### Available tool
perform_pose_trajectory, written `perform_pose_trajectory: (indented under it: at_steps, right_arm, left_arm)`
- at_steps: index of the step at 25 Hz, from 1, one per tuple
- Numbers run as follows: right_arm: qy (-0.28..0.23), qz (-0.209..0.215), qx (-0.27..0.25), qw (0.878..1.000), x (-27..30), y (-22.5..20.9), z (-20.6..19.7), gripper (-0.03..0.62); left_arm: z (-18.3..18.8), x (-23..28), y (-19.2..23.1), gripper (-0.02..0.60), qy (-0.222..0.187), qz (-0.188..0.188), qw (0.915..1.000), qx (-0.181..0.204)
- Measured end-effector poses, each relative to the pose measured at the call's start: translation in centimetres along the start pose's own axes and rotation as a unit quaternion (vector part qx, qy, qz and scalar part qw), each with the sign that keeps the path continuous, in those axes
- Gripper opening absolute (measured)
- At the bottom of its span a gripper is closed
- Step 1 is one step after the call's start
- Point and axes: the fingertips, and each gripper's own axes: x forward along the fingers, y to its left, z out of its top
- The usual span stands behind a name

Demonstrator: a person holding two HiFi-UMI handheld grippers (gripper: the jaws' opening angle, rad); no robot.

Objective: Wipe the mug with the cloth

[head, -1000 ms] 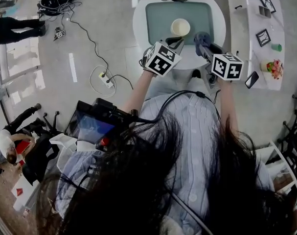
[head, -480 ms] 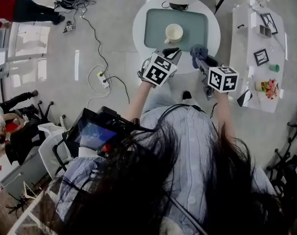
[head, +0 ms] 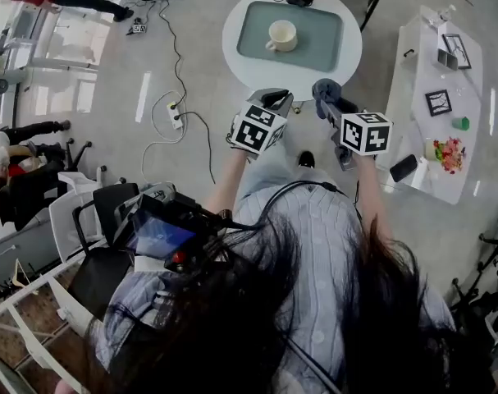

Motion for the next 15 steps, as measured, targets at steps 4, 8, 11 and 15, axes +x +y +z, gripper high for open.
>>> perform_pose_trajectory:
  at_steps: [4, 8, 11, 15]
  right_arm:
    - [0.000, 0.017, -0.005, 1.000, -1.5, 1.1, -1.3, 0.095]
    - [0.005, 0.028, -0.012, 1.000, -2.4, 2.1, -2.6, 0.095]
    - [0.004, 0.031, -0.013, 0.999, -2.9, 2.8, -3.2, 0.095]
    - [0.000, 0.030, -0.011, 0.999, -3.4, 3.8, -3.9, 0.095]
  left_arm:
    - [-1.6, -2.4, -1.8, 0.038, -0.002, 0.024, 0.9995, -0.022]
    - [-2.7, -4.2, -3.1, 0.038, -0.001, 0.039, 0.9988, -0.031]
    - [-3.0, -5.1, -3.5, 0.038, -0.004, 0.044, 0.9983, -0.037]
    - [-3.0, -5.7, -4.1, 0.038, -0.011, 0.041, 0.9983, -0.041]
